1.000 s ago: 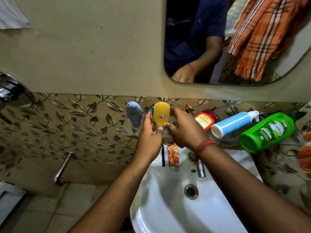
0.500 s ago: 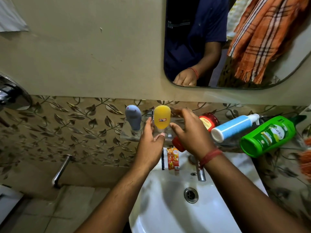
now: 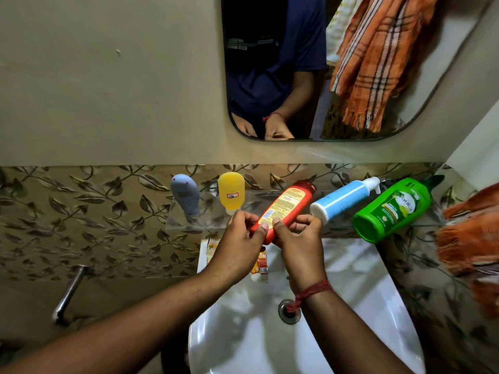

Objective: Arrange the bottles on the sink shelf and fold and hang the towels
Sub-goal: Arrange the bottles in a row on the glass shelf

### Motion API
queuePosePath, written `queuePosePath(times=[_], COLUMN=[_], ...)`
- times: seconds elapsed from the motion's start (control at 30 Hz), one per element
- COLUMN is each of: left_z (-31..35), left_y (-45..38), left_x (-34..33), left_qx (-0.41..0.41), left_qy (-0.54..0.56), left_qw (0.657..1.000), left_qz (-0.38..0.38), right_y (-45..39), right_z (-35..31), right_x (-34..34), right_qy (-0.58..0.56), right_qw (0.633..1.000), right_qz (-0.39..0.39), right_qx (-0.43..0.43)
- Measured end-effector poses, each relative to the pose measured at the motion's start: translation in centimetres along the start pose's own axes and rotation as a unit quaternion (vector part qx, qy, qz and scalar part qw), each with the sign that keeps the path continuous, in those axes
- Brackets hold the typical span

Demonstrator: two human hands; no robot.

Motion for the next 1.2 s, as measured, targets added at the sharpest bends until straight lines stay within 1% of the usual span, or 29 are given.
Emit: queuePosePath(times=[0.1,0.2,0.33,0.4,0.5,0.57,0.63,0.73,0.87,1.0,1.2], left_z=[0.0,-0.8,-1.5,-0.5,1.3,2.0,2.6,3.3,3.4,3.2,3.1], left_y=[0.9,2.5,4.4,4.6,3.3,1.7,0.0,-2.0,-3.4,-3.9,-4.2], left_x=[0.4,0.6,0.3,0.0,-0.8,-1.5,-2.1,-2.7,-3.3,-3.7,-4.4], left_qx=[0.014,-0.010,-0.080,-0.114,-0.147,-0.159,-0.169,-0.172,-0.155,-0.150,-0.146], left_qy=[0.014,0.015,-0.008,-0.010,-0.018,-0.021,-0.017,-0.027,-0.033,-0.033,-0.037], left_qw=[1.000,1.000,0.997,0.993,0.987,0.984,0.982,0.980,0.984,0.985,0.986], left_qz=[-0.021,-0.010,0.012,0.032,0.065,0.076,0.087,0.093,0.077,0.077,0.075], right_y=[0.3,1.2,2.8,2.7,1.4,0.1,-1.2,-2.8,-3.7,-4.2,-4.6], right_z=[0.5,0.6,-0.3,-1.3,-3.0,-4.0,-4.9,-5.8,-5.9,-5.9,-5.8], right_x=[0.2,0.7,1.9,2.5,2.5,2.1,1.6,0.9,0.5,0.7,1.1], right_qy=[0.006,-0.002,0.054,0.078,0.136,0.170,0.191,0.216,0.235,0.253,0.270], right_qw=[1.000,0.998,0.985,0.977,0.962,0.952,0.944,0.941,0.940,0.934,0.931], right_qz=[-0.018,-0.068,-0.152,-0.166,-0.146,-0.113,-0.095,-0.084,-0.078,-0.068,-0.074], right_qx=[-0.021,-0.018,0.066,0.110,0.185,0.230,0.251,0.248,0.235,0.243,0.232])
Point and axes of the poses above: each hand's wrist, its own y-axis away from the middle knuckle, its own x-axis out of the back of the hand, z = x × y, the point moved 3 cm from there along -y, towards the middle knuckle, and after that the axes turned 7 degrees about z, right-handed, at the moved point
